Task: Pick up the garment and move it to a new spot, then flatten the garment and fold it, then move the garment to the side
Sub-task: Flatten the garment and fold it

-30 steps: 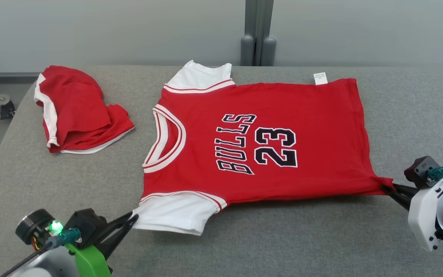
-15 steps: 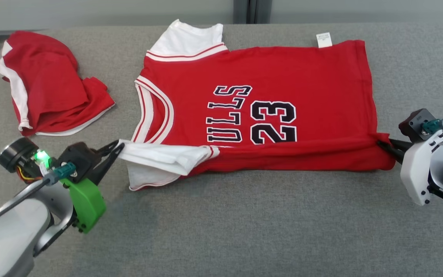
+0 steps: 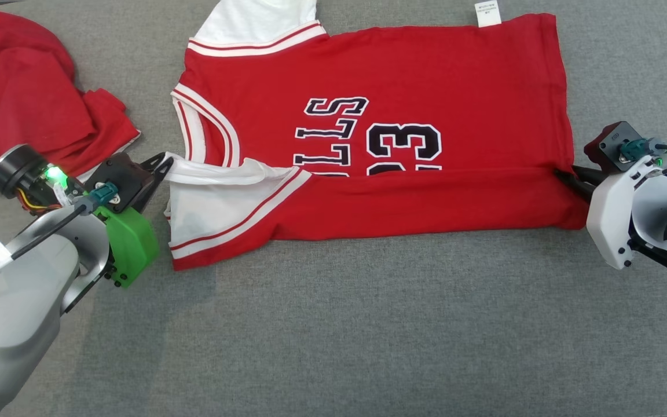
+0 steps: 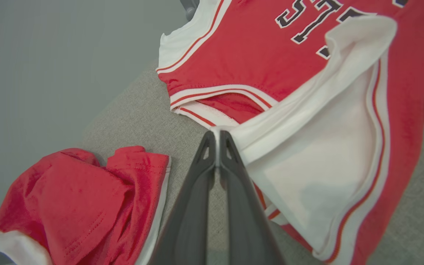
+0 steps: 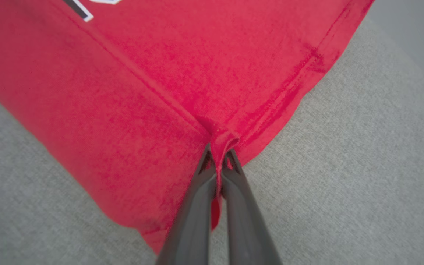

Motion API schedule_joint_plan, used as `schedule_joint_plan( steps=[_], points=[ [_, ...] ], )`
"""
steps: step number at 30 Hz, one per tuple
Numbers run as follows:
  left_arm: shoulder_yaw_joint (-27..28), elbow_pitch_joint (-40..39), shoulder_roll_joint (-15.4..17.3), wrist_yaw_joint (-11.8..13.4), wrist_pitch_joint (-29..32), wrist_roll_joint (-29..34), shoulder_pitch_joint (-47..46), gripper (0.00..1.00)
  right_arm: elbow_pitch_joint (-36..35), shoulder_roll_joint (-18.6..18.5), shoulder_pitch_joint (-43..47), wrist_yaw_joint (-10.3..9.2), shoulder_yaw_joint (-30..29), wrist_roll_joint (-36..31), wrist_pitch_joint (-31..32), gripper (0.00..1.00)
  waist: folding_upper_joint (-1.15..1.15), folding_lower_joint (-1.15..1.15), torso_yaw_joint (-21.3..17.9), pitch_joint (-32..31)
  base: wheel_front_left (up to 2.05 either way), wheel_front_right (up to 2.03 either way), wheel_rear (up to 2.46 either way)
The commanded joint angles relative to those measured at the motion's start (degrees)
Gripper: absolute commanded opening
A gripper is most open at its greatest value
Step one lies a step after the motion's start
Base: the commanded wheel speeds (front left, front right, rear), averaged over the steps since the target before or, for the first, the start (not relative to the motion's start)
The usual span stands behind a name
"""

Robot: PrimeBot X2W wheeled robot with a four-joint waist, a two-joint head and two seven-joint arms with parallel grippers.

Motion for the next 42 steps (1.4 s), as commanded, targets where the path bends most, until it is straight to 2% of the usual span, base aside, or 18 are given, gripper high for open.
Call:
schedule_joint_plan(
  steps=[1,4,5,6,7,8,9,17,21,26,29,31,34,36,37,38,42],
  points=[
    [-0.6,1.0,-0.5,-0.1,-0.5,0.0,-1.3,0.00,0.6,0.9,-0.7,-0.10,0.0,-0.5,-0.6,0.00,0.00,0.00,-0.3,0.4,0.00,0.00,0.00],
    [-2.0,3.6,-1.6,-0.1,-1.2,-1.3,-2.5,0.00,1.4,1.6,-1.1,-0.10,0.0,-0.8,-1.5,0.00,0.00,0.00,-0.4,0.6,0.00,0.00,0.00],
    [-2.3,4.3,-1.9,-0.1,-1.3,-1.7,-2.7,0.00,1.4,1.8,-1.2,-0.10,0.0,-1.0,-2.2,0.42,0.00,0.00,-0.4,0.7,0.00,0.00,0.00],
    [-2.3,5.2,-2.3,-0.1,-1.9,-1.9,-3.1,0.41,2.0,2.0,-1.3,-0.10,0.0,-0.2,-2.5,1.00,0.00,0.00,-0.3,0.6,0.00,0.00,0.00],
    [-2.3,6.0,-2.7,-0.1,-2.4,-1.9,-3.4,0.48,2.3,2.1,-1.7,-0.10,0.0,-0.4,-3.4,1.00,0.00,0.00,-0.3,0.6,0.00,0.00,0.00],
    [-1.9,7.0,-3.3,0.2,-3.2,-2.3,-3.6,0.82,2.9,2.2,-2.1,-0.10,0.0,-0.3,-4.4,1.00,0.00,0.00,-0.2,0.6,0.00,0.00,0.00],
    [-1.6,7.9,-3.8,0.9,-4.1,-2.3,-3.8,1.00,3.7,2.3,-2.4,-0.10,0.0,0.1,-5.5,1.00,0.00,0.00,-0.1,0.5,0.00,0.00,0.00],
    [4.0,13.4,-8.8,7.2,-11.1,-5.9,-1.4,1.00,10.0,4.8,0.0,-0.09,-2.3,5.7,-16.1,1.00,0.00,0.00,1.0,-1.7,0.00,0.00,0.00],
    [8.2,11.6,-10.5,9.9,-12.3,-8.1,1.7,1.00,11.5,6.0,1.7,-0.09,-7.9,7.0,-18.2,1.00,0.00,0.00,1.8,-3.3,0.00,0.00,0.00],
    [19.0,1.4,-12.8,14.3,-12.3,-8.5,9.3,1.00,6.3,8.3,8.7,-0.09,-27.1,0.8,-18.3,1.00,0.00,0.00,2.4,-5.0,0.00,0.00,0.00],
    [27.0,-6.4,-15.6,16.3,-12.2,-5.6,15.9,1.00,1.1,12.0,16.3,-0.08,-41.4,-6.5,-18.3,1.00,0.00,0.00,2.7,-6.4,0.00,0.00,0.00],
    [30.6,-10.6,-17.2,17.3,-12.2,-2.0,19.5,1.00,-2.4,14.8,21.7,-0.06,-47.6,-11.3,-18.3,1.00,0.00,0.00,2.9,-7.2,0.00,0.00,0.00],
    [35.3,-15.8,-21.1,17.5,-12.2,2.0,24.8,1.00,-7.7,19.2,28.4,-0.06,-56.0,-17.2,-18.3,1.00,0.00,0.00,3.1,-8.3,0.00,0.00,0.00],
    [38.4,-18.1,-23.4,16.7,-12.2,3.6,27.6,1.00,-10.8,22.2,32.0,-0.06,-60.1,-20.6,-18.3,1.00,0.00,0.00,3.1,-8.9,0.00,0.00,0.00],
    [41.6,-20.0,-26.2,15.1,-12.2,5.9,30.7,1.00,-14.2,26.0,35.8,-0.06,-64.1,-24.4,-18.3,1.00,0.00,0.00,3.0,-9.5,0.00,0.00,0.00],
    [42.9,-20.6,-27.3,14.2,-12.2,7.0,32.1,1.00,-15.8,28.0,37.4,-0.06,-65.9,-25.9,-18.3,1.00,0.00,0.00,2.9,-9.6,0.00,0.00,0.00],
    [46.9,-20.1,-30.5,10.6,-12.2,10.3,36.4,1.00,-19.2,33.7,42.5,-0.06,-68.7,-29.7,-18.3,1.00,0.00,0.00,2.4,-10.2,0.00,0.00,0.00]
  ],
)
